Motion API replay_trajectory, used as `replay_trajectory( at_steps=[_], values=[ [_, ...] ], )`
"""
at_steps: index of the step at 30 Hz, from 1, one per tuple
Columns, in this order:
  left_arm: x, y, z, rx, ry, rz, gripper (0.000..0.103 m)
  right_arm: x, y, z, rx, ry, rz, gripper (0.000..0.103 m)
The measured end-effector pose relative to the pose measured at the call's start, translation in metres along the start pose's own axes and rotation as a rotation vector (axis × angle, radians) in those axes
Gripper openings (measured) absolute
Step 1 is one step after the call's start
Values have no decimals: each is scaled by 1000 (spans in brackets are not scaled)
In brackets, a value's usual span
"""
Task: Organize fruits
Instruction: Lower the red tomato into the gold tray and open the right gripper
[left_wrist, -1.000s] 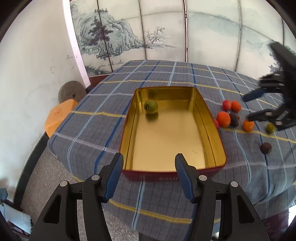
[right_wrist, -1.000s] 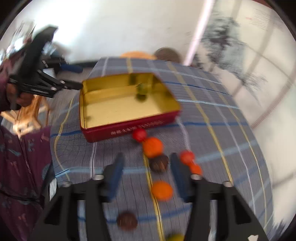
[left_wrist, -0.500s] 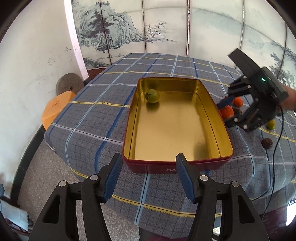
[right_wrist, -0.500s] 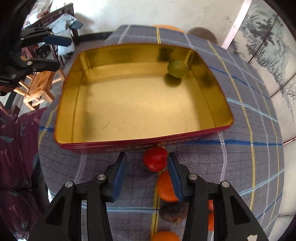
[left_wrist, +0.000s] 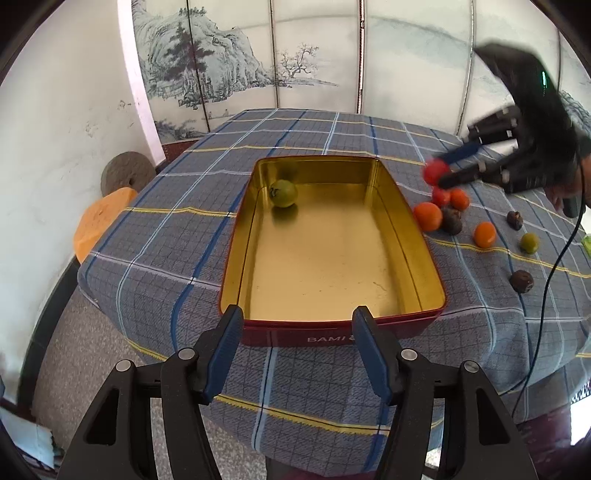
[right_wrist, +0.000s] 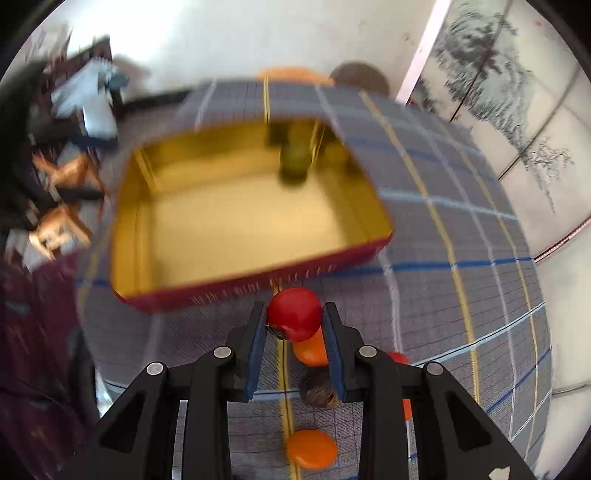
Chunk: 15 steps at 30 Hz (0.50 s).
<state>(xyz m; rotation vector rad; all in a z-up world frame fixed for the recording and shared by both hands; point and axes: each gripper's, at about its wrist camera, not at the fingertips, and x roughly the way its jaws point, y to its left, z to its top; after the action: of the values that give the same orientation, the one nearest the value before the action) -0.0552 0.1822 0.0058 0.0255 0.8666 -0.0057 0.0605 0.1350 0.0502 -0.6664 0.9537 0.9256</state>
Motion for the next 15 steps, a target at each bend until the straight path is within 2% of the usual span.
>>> replay_trajectory(
  at_steps=[3, 8, 15],
  values=[
    [-2, -1, -1, -7, -5, -3, 63, -3, 3, 25, 9, -59, 31, 28],
    [-6, 4, -3, -23, -15, 26, 66, 46, 17, 61, -2, -23, 41, 28],
    [-1, 23, -3, -89, 9, 45, 69, 92, 36, 87, 50, 1, 75, 28]
  ],
)
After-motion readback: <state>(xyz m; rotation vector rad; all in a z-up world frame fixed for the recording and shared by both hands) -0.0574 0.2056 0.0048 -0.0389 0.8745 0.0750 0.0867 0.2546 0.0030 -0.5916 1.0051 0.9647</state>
